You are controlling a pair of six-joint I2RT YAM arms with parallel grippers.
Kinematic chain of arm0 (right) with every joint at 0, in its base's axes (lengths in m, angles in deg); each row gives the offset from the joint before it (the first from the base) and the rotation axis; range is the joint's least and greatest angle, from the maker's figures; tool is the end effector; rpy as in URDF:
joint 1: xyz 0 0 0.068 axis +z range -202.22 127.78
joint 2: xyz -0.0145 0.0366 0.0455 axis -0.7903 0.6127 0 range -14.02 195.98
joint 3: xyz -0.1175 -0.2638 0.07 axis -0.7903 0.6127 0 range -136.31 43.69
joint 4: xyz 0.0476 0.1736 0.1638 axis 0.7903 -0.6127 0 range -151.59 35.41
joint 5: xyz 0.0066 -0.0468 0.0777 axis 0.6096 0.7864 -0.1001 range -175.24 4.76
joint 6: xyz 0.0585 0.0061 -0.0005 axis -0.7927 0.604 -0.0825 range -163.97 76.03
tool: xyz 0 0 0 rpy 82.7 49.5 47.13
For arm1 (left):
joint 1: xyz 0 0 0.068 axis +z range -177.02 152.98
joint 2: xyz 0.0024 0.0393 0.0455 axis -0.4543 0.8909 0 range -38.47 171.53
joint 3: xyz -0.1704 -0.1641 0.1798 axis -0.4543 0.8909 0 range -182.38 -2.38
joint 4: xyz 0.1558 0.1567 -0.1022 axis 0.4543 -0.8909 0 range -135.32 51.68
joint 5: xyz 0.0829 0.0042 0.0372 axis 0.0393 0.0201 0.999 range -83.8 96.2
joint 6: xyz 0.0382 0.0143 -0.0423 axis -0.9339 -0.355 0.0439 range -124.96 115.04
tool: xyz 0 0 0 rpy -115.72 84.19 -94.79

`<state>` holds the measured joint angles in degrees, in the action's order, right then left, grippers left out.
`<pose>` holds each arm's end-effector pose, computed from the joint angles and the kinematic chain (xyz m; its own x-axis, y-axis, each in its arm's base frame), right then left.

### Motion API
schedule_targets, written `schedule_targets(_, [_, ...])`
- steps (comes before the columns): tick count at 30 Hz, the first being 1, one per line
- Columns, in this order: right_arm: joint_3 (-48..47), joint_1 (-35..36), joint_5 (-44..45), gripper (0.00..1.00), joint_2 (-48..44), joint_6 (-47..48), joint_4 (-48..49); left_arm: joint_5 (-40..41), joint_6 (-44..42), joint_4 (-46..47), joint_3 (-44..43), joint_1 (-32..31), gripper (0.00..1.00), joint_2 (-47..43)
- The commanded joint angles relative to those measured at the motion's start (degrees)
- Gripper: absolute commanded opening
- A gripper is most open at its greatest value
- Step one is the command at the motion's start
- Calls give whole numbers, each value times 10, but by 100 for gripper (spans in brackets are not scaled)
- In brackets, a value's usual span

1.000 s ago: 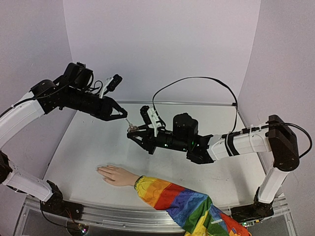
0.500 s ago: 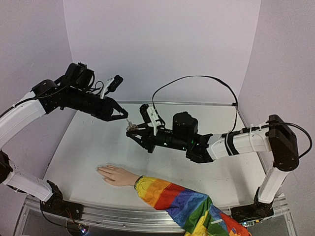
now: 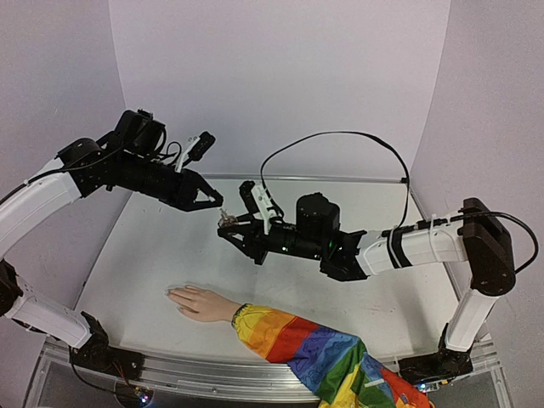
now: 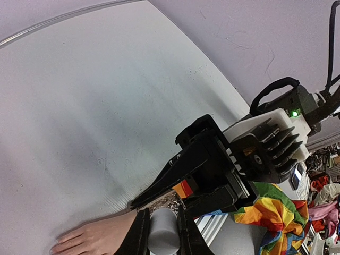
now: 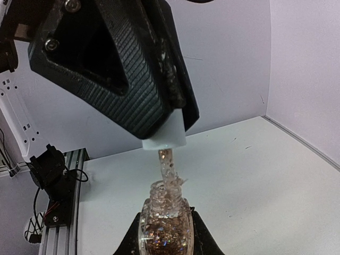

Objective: Paint the nails

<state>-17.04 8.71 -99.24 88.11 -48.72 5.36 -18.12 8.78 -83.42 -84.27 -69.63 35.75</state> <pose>0.1849 0.3538 0.3287 0.0745 0.2996 -0.9512 -0.9690 0.2471 0.0020 0.1697 -0.1799 0.4127 -0.6383 0.2930 -0.7119 0.7268 0.5342 -0.4318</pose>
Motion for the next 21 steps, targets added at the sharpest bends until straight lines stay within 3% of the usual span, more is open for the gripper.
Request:
schedule_targets(1, [-36,3,6,0,-6,5,48,-5,-1,2,9,-7,0,0])
schedule_targets(12, [-46,4,7,0,-3,10,40,12,-4,-10,5,-16,0,5])
schedule_targets(15, [-48,9,42,0,-3,18,39,30,-2,-20,1,-19,0,8])
schedule_targets(17, [-59,21,112,0,0,36,32,57,6,-42,-8,-21,0,17])
schedule_targets(21, [-102,62,363,0,35,80,43,118,38,-84,-22,-22,0,45])
